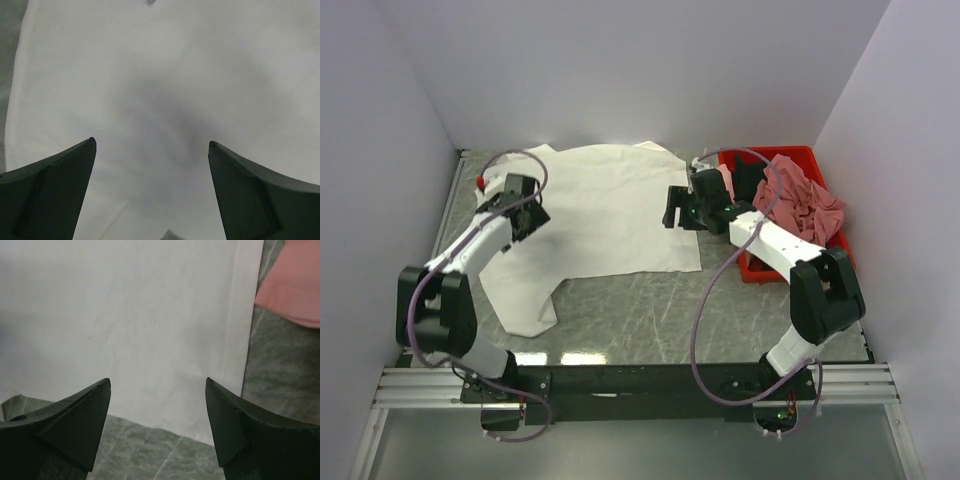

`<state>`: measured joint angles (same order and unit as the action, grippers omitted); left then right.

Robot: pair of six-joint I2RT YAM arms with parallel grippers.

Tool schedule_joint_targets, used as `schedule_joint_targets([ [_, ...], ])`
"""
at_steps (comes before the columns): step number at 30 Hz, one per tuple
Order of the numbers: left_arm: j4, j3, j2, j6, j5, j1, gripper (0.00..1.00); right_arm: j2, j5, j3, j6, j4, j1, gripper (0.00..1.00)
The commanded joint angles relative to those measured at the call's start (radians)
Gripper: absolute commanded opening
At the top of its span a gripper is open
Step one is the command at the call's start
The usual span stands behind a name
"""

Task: Fold and stack the t-shirts
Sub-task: Flatten the tshirt out

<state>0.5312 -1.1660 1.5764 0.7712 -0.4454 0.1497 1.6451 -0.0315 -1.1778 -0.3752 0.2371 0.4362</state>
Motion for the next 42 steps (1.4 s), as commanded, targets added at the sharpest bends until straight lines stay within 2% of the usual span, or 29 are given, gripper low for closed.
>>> schedule_joint_targets([
  [1, 0.041, 0.152, -0.173, 0.151, 0.036, -0.002, 0.99, -0.114, 0.008, 0.059, -0.045, -0.042, -0.001, 0.83],
  [5, 0.064, 0.332, -0.335, 0.227, 0.065, -0.002, 1.0, -0.157, -0.068, 0.147, -0.057, -0.106, 0.013, 0.84],
  [11, 0.067, 0.443, -0.441, 0.283, 0.027, -0.002, 0.99, -0.087, -0.117, 0.098, -0.053, -0.104, 0.143, 0.86],
  [14, 0.033, 0.473, -0.432, 0.293, 0.046, -0.004, 0.99, -0.007, -0.165, 0.037, -0.057, -0.116, 0.211, 0.87],
  [17, -0.046, 0.5, -0.399, 0.283, 0.118, -0.015, 1.0, 0.121, -0.215, -0.057, -0.073, -0.113, 0.245, 0.87],
  [21, -0.106, 0.519, -0.339, 0.277, 0.169, -0.027, 0.99, 0.208, -0.243, -0.092, -0.083, -0.093, 0.259, 0.87],
  [29, -0.122, 0.535, -0.294, 0.272, 0.151, -0.067, 0.99, 0.243, -0.137, -0.014, -0.09, -0.045, 0.23, 0.87],
  [35, -0.123, 0.54, -0.28, 0.247, 0.151, -0.113, 0.99, 0.206, -0.165, 0.118, -0.114, -0.077, 0.145, 0.87],
  [42, -0.135, 0.542, -0.273, 0.218, 0.151, -0.14, 1.0, 0.176, -0.151, 0.188, -0.117, -0.084, 0.113, 0.87],
])
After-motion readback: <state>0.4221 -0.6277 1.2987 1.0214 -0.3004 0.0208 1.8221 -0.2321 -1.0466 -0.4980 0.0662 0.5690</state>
